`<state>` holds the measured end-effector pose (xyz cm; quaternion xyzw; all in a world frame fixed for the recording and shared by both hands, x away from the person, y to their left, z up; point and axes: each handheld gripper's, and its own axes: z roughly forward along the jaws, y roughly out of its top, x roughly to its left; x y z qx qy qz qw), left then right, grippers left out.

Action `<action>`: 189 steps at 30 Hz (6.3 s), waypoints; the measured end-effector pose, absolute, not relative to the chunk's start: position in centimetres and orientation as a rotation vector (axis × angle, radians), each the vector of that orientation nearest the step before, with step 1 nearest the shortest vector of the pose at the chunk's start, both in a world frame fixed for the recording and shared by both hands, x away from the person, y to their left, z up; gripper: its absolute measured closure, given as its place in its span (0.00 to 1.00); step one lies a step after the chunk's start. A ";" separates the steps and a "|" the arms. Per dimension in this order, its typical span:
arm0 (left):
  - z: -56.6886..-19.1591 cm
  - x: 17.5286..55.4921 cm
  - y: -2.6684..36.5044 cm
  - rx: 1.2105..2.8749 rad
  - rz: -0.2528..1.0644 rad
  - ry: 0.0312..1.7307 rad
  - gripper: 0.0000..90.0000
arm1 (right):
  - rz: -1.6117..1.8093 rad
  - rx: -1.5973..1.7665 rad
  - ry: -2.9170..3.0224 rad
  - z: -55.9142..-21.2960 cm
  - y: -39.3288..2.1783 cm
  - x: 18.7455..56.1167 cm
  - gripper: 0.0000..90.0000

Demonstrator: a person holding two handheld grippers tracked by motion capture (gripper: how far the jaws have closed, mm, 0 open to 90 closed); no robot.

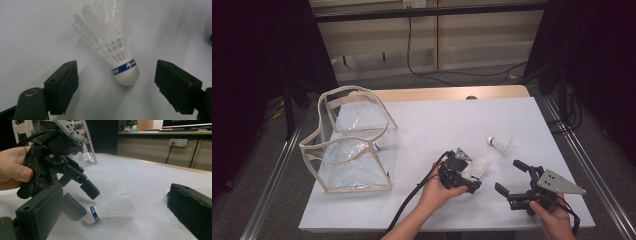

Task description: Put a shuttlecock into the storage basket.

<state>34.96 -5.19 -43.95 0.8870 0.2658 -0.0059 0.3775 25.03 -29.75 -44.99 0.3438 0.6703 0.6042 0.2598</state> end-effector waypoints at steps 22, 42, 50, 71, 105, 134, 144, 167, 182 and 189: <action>-44.6 34.8 -6.6 2.292 0.054 0.696 0.42 | 1.636 0.928 1.814 -45.0 -29.8 25.0 0.01; -44.5 35.3 -5.8 2.265 -0.033 0.728 0.72 | 1.634 0.927 1.813 -44.9 -29.8 24.9 0.01; -43.3 35.4 -4.7 2.245 -0.098 0.733 0.72 | 1.637 0.923 1.812 -44.8 -29.7 24.9 0.01; -40.7 35.7 -2.6 2.247 -0.185 0.746 0.72 | 1.640 0.923 1.813 -44.8 -29.6 25.0 0.01; -36.2 36.5 0.9 2.323 -0.255 0.726 0.73 | 1.636 0.931 1.816 -44.9 -29.7 25.0 0.01; -33.3 37.7 2.9 2.365 -0.247 0.742 0.73 | 1.635 0.933 1.821 -45.0 -29.6 25.1 0.01; -32.8 37.9 3.2 2.367 -0.252 0.749 0.73 | 1.634 0.933 1.821 -45.0 -29.6 25.1 0.01; -31.4 38.2 4.0 2.377 -0.277 0.735 0.73 | 1.633 0.930 1.824 -45.0 -29.6 25.1 0.01; -30.6 38.6 4.8 2.381 -0.289 0.746 0.73 | 1.635 0.934 1.822 -45.0 -29.6 25.1 0.01; -30.1 38.8 5.2 2.376 -0.276 0.758 0.73 | 1.634 0.932 1.820 -45.0 -29.7 25.1 0.01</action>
